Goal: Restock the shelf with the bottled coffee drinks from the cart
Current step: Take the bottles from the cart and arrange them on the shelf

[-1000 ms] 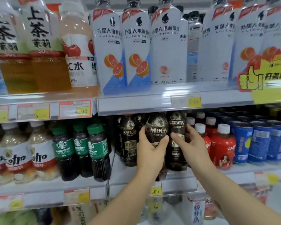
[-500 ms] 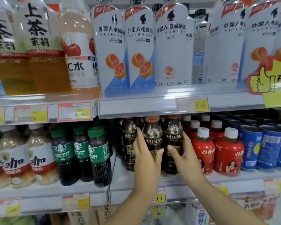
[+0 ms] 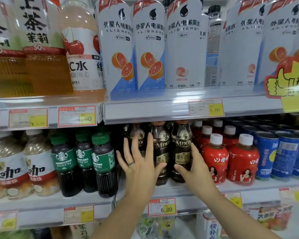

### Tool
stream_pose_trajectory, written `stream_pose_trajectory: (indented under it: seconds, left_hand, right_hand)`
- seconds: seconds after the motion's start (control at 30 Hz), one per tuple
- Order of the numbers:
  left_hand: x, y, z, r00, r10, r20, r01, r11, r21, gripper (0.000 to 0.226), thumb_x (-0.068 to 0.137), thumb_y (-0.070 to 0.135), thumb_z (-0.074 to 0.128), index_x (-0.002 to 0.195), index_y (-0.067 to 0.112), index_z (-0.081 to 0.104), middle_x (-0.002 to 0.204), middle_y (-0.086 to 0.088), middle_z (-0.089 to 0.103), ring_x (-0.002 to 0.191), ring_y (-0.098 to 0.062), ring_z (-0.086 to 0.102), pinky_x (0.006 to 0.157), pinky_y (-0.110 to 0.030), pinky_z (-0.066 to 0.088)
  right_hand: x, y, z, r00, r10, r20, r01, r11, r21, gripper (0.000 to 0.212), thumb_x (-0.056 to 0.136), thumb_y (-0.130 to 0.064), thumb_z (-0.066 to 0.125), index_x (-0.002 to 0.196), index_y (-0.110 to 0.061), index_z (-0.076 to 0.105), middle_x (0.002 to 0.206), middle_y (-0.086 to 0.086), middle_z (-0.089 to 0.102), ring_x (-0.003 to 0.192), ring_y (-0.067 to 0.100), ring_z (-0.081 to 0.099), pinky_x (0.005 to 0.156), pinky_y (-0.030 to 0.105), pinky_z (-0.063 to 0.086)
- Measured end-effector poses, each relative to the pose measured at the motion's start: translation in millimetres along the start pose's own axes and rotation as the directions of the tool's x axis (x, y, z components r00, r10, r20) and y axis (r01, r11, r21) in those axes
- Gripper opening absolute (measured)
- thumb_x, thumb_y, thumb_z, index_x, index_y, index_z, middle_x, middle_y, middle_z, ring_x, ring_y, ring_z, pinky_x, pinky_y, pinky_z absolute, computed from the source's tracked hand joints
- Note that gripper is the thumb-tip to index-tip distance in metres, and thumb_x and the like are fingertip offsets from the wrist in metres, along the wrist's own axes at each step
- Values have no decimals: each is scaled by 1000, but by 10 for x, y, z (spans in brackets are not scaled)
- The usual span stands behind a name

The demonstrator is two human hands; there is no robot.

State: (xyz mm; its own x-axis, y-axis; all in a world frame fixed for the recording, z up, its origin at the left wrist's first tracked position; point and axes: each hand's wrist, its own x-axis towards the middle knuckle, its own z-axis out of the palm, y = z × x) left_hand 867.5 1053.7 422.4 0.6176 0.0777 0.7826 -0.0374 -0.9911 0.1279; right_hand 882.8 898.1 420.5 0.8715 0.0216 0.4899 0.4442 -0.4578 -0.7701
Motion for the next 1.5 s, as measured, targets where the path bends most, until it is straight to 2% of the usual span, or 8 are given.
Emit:
stream_pose_trajectory:
  seconds: [0.3,0.43,0.53,0.67,0.83,1.03,1.2,1.5]
  left_hand:
    - [50,-58,30,1000,24,-10,-25,999,-43,86,73,53,56,146,22,23,148,-23,17,133,-48,18,74,-56,53]
    - [55,-77,28,999,36,-26,-38,997,-65,85,75,51,58,146,22,22,149,-22,15,135,-48,18,83,-58,49]
    - [-39,-50,-57,998,59,-32,-63,989,-130,82,77,46,57,147,24,20,152,-18,9,139,-44,11,92,-60,45]
    - [-408,-184,-291,980,180,-82,-197,934,-300,64,86,36,56,143,24,28,150,-9,15,141,-31,16,96,-48,48]
    - [-1226,-764,-577,976,217,-30,-210,891,-402,39,93,24,46,131,20,43,133,-2,41,121,-18,45,96,-23,41]
    - [-2498,-1857,-858,981,-98,169,143,948,-285,29,90,22,44,117,21,53,112,4,60,94,-12,57,71,-28,51]
    - [-3505,-2751,-1176,852,-415,320,471,874,-120,28,86,24,43,107,22,61,97,2,68,82,-14,59,65,-26,46]
    - [-5260,-4333,-1680,472,-771,427,818,564,113,28,84,13,49,104,18,68,97,5,68,82,-17,66,71,-33,55]
  right_hand:
    - [12,27,47,1000,20,2,-20,1000,-22,79,80,-14,72,143,-31,27,134,-9,52,124,10,49,103,39,43]
    - [40,24,52,1000,13,5,-13,998,-68,83,80,-19,72,146,-30,22,138,-8,49,127,11,46,104,38,43]
    - [-80,-41,26,999,15,-35,-19,994,-107,86,82,-19,70,149,-23,16,150,-3,31,139,12,29,114,30,28]
    - [-593,-172,104,953,-259,-157,234,959,-161,57,90,-20,57,140,-30,32,141,-15,31,134,-1,27,111,13,19]
    - [-1248,-233,652,854,-504,125,511,859,-31,19,86,-15,51,102,-14,63,97,0,64,93,10,56,83,17,44]
    - [-1964,-382,1756,760,-382,526,379,918,119,19,86,-20,50,93,-14,67,87,-3,67,82,6,57,74,8,40]
    - [-2564,-538,2900,624,-292,725,291,948,131,29,84,-29,47,93,-13,70,84,-1,69,78,9,61,71,22,48]
    - [-3903,-734,5078,368,-112,923,231,973,26,18,83,-9,61,98,-16,69,88,-2,68,79,12,60,74,28,50]
